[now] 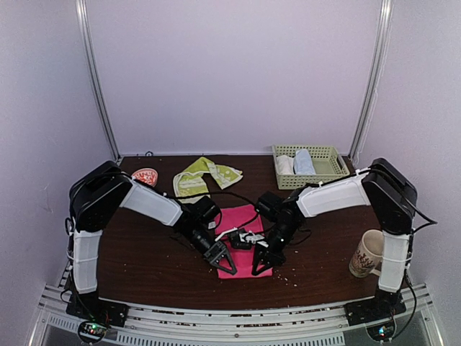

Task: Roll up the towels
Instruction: Roll the towel at the center of the board.

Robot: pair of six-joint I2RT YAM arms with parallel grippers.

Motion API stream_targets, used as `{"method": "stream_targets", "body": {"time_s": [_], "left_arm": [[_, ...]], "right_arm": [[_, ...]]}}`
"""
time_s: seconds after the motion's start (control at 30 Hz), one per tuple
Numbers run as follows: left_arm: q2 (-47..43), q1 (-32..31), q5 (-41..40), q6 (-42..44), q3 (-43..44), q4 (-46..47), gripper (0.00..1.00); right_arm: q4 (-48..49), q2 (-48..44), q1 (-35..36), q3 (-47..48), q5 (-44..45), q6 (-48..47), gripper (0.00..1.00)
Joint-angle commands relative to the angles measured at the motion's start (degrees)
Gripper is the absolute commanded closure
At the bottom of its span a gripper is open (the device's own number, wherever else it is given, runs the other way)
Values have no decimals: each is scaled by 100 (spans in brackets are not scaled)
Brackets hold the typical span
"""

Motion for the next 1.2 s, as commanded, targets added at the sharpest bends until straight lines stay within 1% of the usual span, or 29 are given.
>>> {"method": "stream_targets", "body": {"time_s": [0.0, 0.17, 0.23, 0.4, 0.53, 0.73, 0.8, 0.87, 0.93, 0.97, 1.0, 1.07, 1.1, 1.17], "left_arm": [[184, 96, -59, -222, -19, -165, 100], [216, 168, -235, -675, -224, 288, 100], [163, 220, -430, -793, -291, 371, 100], [-148, 338, -769, -869, -541, 434, 94], [-662, 343, -1070, -771, -971, 636, 88], [-1697, 360, -1786, -958, -1713, 1186, 78], [-2099, 352, -2136, -718, -1839, 1220, 75], [-2522, 284, -2742, -304, -1925, 1145, 71], [-2836, 56, -3441, 207, -1928, 1008, 67], [-2886, -125, -3691, 489, -1850, 887, 65], [-2867, -432, -4055, 866, -1636, 577, 65], [-2799, -1057, -5146, 1459, -1303, 174, 64], [-2788, -1355, -5523, 1778, -1225, 105, 62], [-2710, -1832, -5903, 2275, -1145, 92, 60]], "right_arm": [[-943, 458, -316, 111, -409, -52, 100], [-1229, 1025, -455, 364, -452, -94, 100], [-1241, 1233, -496, 430, -484, 8, 100], [-1554, 1765, -558, 683, -514, 49, 100], [-1698, 2028, -591, 867, -442, 158, 100], [-1878, 2203, -591, 1145, -404, 281, 100], [-1921, 2259, -591, 1254, -375, 364, 100], [-1974, 2343, -590, 1382, -327, 442, 100], [-1984, 2431, -593, 1494, -287, 523, 100], [-1934, 2470, -591, 1525, -250, 628, 100], [-1907, 2510, -593, 1551, -227, 715, 100], [-2001, 2632, -591, 1627, -296, 750, 100], [-2085, 2699, -591, 1669, -330, 712, 100], [-2242, 2803, -591, 1744, -388, 595, 100]]}}
